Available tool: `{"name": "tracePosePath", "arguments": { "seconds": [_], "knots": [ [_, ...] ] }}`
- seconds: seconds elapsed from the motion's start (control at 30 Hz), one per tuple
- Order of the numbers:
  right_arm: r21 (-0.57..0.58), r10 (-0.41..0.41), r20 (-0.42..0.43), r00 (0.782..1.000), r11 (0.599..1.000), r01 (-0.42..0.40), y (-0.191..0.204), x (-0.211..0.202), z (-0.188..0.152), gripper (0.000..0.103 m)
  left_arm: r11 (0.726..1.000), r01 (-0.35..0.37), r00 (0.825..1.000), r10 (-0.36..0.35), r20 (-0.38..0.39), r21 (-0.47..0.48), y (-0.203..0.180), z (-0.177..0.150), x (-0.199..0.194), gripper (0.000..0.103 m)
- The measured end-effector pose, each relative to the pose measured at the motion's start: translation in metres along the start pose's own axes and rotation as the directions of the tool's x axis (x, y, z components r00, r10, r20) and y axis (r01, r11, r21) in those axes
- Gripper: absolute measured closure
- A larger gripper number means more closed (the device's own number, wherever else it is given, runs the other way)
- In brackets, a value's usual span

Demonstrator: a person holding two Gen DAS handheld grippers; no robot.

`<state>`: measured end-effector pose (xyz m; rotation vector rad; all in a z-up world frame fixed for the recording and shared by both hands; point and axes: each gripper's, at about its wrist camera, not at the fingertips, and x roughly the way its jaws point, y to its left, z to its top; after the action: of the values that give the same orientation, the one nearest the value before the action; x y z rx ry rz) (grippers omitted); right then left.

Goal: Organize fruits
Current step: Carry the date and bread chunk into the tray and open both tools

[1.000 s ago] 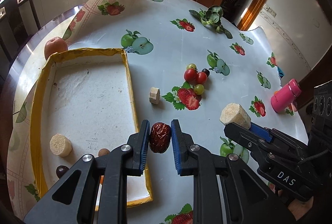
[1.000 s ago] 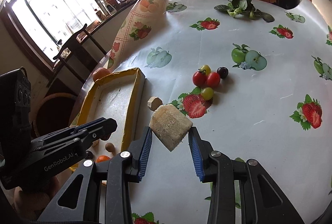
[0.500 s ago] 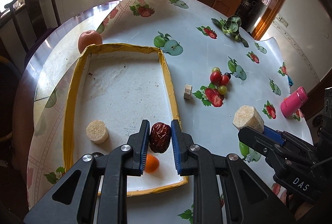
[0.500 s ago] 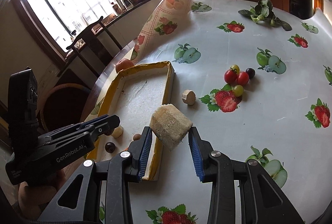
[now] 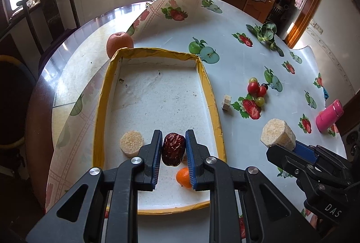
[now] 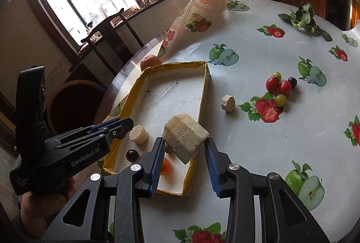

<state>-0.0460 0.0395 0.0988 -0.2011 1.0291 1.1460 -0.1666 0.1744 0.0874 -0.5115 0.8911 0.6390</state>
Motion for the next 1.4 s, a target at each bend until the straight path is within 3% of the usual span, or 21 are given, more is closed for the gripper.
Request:
{"name": "tracePosePath", "arguments": {
  "seconds": [0.63,0.97,1.13,1.4],
  "knots": [
    [-0.005,0.025,-0.026,0.999,1.000,-0.025,0.004,0.025,0.013,0.066,0.999,-0.014,1.000,0.013,-0.026,-0.035,0.019,0.010,0.019,0.085],
    [-0.028,0.038,-0.034,0.999,0.999,-0.039,0.013,0.049,0.034,0.066,0.993,0.022,0.999,-0.025,-0.025,-0.118,0.050,0.047,0.036,0.085],
    [-0.049,0.042,-0.080,0.996,0.998,-0.047,0.023,0.080,0.038,0.066,0.994,-0.003,0.999,-0.003,-0.052,-0.113,0.053,0.056,0.059,0.085],
    [-0.106,-0.010,-0.180,0.984,0.994,-0.009,0.030,0.131,0.021,0.066,0.994,-0.033,0.991,0.020,-0.130,-0.102,0.050,0.042,0.097,0.085]
  ]
}}
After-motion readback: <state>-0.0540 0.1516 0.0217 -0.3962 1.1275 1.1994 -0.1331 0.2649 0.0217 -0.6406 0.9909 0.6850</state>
